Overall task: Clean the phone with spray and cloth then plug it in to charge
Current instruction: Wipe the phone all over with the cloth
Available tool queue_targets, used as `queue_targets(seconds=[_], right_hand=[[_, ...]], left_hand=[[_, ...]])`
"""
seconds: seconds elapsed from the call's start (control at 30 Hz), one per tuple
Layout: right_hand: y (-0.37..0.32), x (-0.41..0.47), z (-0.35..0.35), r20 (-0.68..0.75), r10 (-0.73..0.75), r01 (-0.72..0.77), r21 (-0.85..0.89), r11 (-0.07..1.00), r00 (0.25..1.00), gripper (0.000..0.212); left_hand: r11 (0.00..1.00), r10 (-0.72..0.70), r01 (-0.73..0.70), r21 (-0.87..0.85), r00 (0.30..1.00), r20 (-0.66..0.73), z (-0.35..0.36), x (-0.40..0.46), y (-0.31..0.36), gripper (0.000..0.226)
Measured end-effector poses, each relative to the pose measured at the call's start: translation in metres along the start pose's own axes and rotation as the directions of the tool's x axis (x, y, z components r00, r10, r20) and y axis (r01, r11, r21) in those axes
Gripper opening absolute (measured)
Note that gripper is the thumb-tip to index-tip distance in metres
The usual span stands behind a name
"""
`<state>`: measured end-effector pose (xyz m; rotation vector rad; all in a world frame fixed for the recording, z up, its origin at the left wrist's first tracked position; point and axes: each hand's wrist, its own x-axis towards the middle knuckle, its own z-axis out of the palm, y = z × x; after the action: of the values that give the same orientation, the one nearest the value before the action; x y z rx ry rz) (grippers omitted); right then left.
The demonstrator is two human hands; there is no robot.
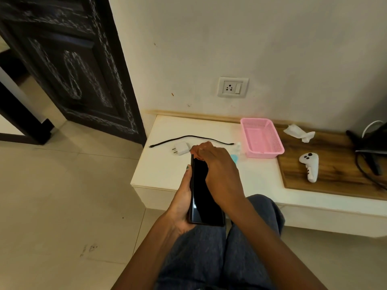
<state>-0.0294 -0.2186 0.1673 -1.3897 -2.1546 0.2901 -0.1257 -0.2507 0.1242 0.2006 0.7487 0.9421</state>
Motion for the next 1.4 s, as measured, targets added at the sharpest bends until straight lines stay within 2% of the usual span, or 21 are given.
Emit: queue_targets(seconds=[0.1, 0.17, 0.23, 0.33, 0.53, 0.63, 0.73, 0.77, 0.83, 0.87, 1.0, 1.17, 1.3, 1.4], right_hand=[[-0.015, -0.017, 0.001, -0.023, -0.029, 0.029, 0.000, 1.000, 0.999, 0.041], [-0.021, -0.031, 0.002, -0.053, -0.043, 0.045, 0.030, 0.999, 0.998, 0.041], [-0.025, -0.045, 0.005, -0.049, -0.056, 0.059, 0.044, 0.997, 0.997, 0.041], [-0.032, -0.064, 0.006, -0.106, -0.067, 0.073, 0.057, 0.996, 0.992, 0.029], [-0.032, -0.092, 0.002, -0.060, -0.204, 0.198, -0.097, 0.975, 0.977, 0.037], [-0.025, -0.103, 0.003, -0.085, -0.241, 0.226, -0.152, 0.962, 0.967, 0.037], [-0.023, -0.103, 0.001, -0.137, -0.245, 0.220, -0.178, 0.959, 0.960, 0.058], [-0.022, -0.100, 0.001, -0.153, -0.247, 0.216, -0.190, 0.958, 0.957, 0.057], [-0.020, -0.095, 0.002, -0.184, -0.254, 0.219, -0.193, 0.957, 0.949, 0.026], [-0.020, -0.092, 0.000, -0.194, -0.226, 0.193, -0.174, 0.966, 0.955, 0.020], [-0.013, -0.070, -0.002, -0.214, -0.137, 0.115, -0.109, 0.987, 0.967, 0.033], [-0.003, -0.029, -0.005, -0.203, -0.062, 0.047, -0.078, 0.996, 0.977, 0.032], [0.005, -0.007, -0.005, -0.159, 0.035, -0.030, 0.028, 0.999, 0.987, 0.034], [0.014, 0.006, -0.003, -0.106, 0.087, -0.083, 0.045, 0.996, 0.991, 0.034]], left_hand=[[1.000, 0.011, -0.011, -0.012, 1.000, -0.011, -0.002, 0.000, 0.001, 0.046], [0.996, 0.021, -0.022, -0.084, 1.000, -0.006, -0.003, -0.001, 0.005, 0.055], [0.999, 0.025, -0.026, -0.044, 0.999, -0.028, -0.010, 0.001, 0.005, 0.066], [0.999, 0.028, -0.029, -0.016, 0.999, -0.040, -0.014, 0.003, 0.007, 0.068], [0.993, 0.098, -0.101, -0.053, 0.994, -0.054, -0.014, 0.008, 0.008, 0.075], [0.991, 0.110, -0.114, -0.073, 0.992, -0.055, -0.011, 0.009, 0.007, 0.076], [0.991, 0.107, -0.110, -0.082, 0.993, -0.049, -0.008, 0.010, 0.006, 0.077], [0.991, 0.106, -0.110, -0.077, 0.993, -0.048, -0.008, 0.011, 0.006, 0.076], [0.994, 0.099, -0.102, -0.045, 0.993, -0.056, -0.008, 0.010, 0.009, 0.076], [0.995, 0.095, -0.097, -0.032, 0.993, -0.064, -0.006, 0.008, 0.011, 0.075], [0.998, 0.060, -0.061, -0.007, 0.995, -0.082, 0.000, 0.003, 0.011, 0.074], [0.998, 0.063, -0.064, -0.029, 0.998, -0.014, 0.006, 0.000, 0.006, 0.058], [0.997, 0.075, -0.076, -0.019, 0.996, -0.041, 0.007, 0.003, 0.002, 0.054], [0.998, 0.057, -0.058, -0.018, 0.997, -0.052, 0.006, 0.004, -0.001, 0.056]])
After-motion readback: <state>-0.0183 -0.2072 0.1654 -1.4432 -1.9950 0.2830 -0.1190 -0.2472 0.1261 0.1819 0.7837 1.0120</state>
